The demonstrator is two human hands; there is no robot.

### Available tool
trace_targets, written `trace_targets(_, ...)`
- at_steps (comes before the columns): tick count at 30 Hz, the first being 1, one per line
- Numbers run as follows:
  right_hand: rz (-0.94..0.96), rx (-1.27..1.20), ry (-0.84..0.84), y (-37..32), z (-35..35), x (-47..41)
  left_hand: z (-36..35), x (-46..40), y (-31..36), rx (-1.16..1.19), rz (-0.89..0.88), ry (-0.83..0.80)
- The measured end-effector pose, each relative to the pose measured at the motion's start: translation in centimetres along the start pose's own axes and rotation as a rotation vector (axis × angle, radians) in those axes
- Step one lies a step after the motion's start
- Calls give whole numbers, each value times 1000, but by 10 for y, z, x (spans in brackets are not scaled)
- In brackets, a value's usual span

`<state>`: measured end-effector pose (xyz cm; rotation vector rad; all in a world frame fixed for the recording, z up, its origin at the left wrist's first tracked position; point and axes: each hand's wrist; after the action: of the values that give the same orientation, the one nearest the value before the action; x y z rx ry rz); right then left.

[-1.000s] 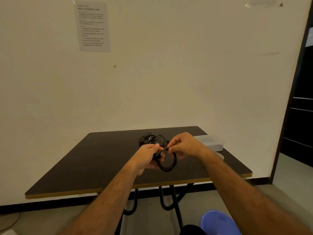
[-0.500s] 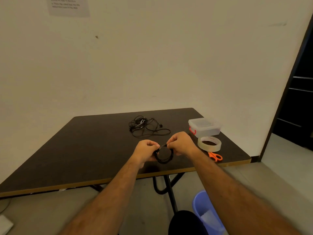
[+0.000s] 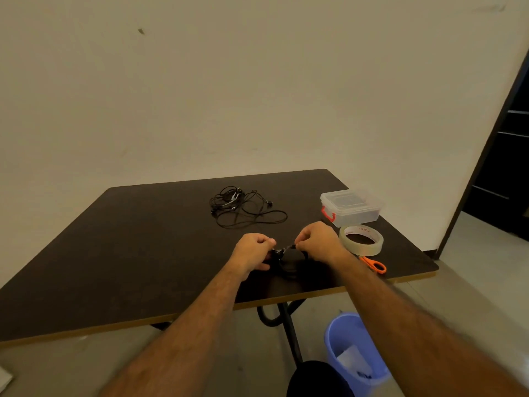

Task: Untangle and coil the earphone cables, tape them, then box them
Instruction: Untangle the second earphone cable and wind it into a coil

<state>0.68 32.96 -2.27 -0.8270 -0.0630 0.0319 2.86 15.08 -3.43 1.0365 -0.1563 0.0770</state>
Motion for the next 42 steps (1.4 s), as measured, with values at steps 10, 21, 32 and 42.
trace_targets(10, 104, 121, 35, -20, -4, -23, 44, -23, -14, -208, -119, 202)
trace_targets(21, 236, 324, 9, -56, -39, -99, 79, -92, -30, -802, -236, 313)
trace_targets(32, 160, 586, -249, -58, -54, -169, 71, -144, -32, -884, -300, 161)
trace_targets(42, 264, 358, -116, -61, -40, -164, 68, -130, -26, -353, -299, 297)
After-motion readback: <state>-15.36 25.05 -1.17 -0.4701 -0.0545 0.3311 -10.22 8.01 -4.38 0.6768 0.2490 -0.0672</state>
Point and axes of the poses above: each hand's wrist, its own x-axis away from the middle knuckle, its own z-axis out of the back of the hand, y = z × x, and after that the axes turned 10 degrees about -x, right-handed
